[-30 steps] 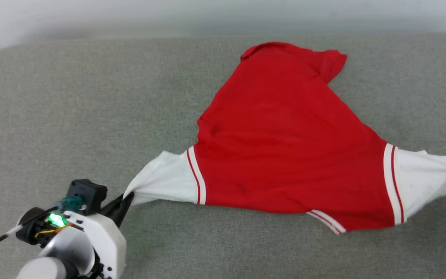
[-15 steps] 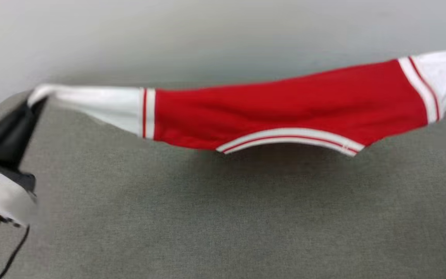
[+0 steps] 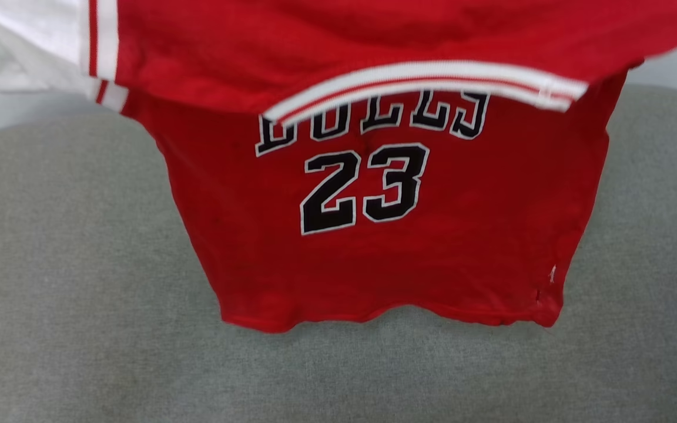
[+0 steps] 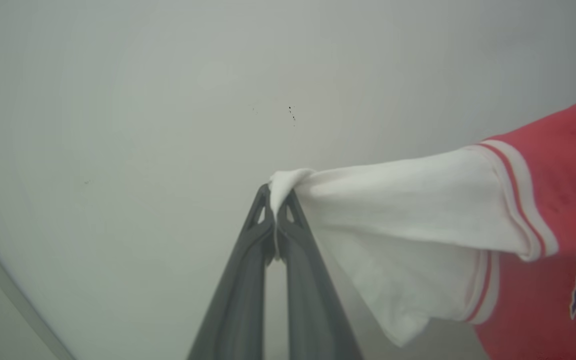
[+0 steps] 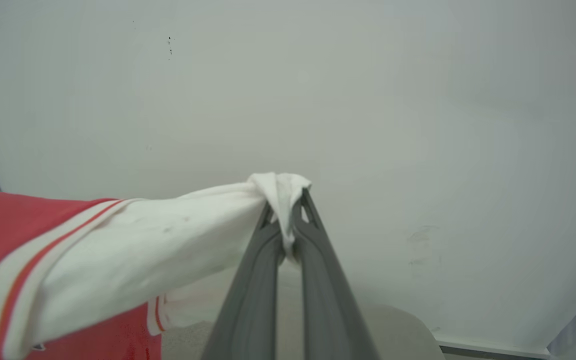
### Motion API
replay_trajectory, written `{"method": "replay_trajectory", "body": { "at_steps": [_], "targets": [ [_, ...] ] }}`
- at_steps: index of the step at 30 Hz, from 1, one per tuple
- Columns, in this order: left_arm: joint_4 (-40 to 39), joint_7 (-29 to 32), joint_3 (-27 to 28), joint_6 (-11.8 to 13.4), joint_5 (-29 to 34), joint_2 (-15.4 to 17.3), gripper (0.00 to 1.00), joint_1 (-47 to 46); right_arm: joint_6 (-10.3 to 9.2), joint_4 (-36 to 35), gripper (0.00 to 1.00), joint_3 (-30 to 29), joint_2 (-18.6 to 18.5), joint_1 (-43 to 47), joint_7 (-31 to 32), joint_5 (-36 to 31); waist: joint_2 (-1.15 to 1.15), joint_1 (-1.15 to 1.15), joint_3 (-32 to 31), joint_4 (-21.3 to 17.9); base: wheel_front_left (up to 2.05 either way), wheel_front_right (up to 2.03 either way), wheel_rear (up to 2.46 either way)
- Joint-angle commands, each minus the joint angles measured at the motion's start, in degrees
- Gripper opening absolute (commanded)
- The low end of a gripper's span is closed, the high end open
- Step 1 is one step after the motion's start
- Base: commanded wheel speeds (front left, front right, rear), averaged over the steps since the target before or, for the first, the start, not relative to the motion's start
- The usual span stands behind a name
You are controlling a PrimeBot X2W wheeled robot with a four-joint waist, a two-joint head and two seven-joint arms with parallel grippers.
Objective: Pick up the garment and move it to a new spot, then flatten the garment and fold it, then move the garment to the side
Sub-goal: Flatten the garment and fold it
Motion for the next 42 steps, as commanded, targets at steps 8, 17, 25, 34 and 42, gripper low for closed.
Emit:
{"method": "replay_trajectory", "body": {
  "at_steps": [8, 17, 25, 34, 42],
  "targets": [
    [10.5, -0.5, -5.7, -1.1, 1.3, -0.3, 0.00, -20.0, -0.04, 6.2, 0.00, 6.9, -1.4, -13.2, -9.9, -3.8, 0.00, 0.00, 11.5, -1.9, 0.00, 0.00, 0.00],
    [27.6, -4.9, -13.3, -4.3, 8.0, -2.6, 0.00, -45.9, -0.04, 20.5, 0.00, 12.5, -0.5, -32.7, -21.0, -10.1, 0.00, 0.00, 23.7, -2.3, 0.00, 0.00, 0.00],
    [41.9, -13.4, -18.0, -5.3, 13.6, -8.0, 0.00, -63.9, -0.05, 34.1, 0.00, 12.4, 1.9, -45.8, -30.8, -16.3, 0.00, 0.00, 30.6, -1.6, 0.00, 0.00, 0.00],
    [54.1, -21.5, -21.8, -6.3, 13.2, -14.2, 0.00, -68.3, -0.05, 44.7, 0.00, 11.6, 5.4, -47.0, -39.9, -19.2, 0.00, 0.00, 35.0, 0.6, 0.00, 0.00, 0.00],
    [60.1, -27.7, -25.4, -6.9, 10.3, -17.2, 0.00, -54.4, -0.05, 51.2, 0.00, 16.0, 4.8, -36.8, -39.8, -17.0, 0.00, 0.00, 31.1, 2.2, 0.00, 0.00, 0.00]
  ]
}}
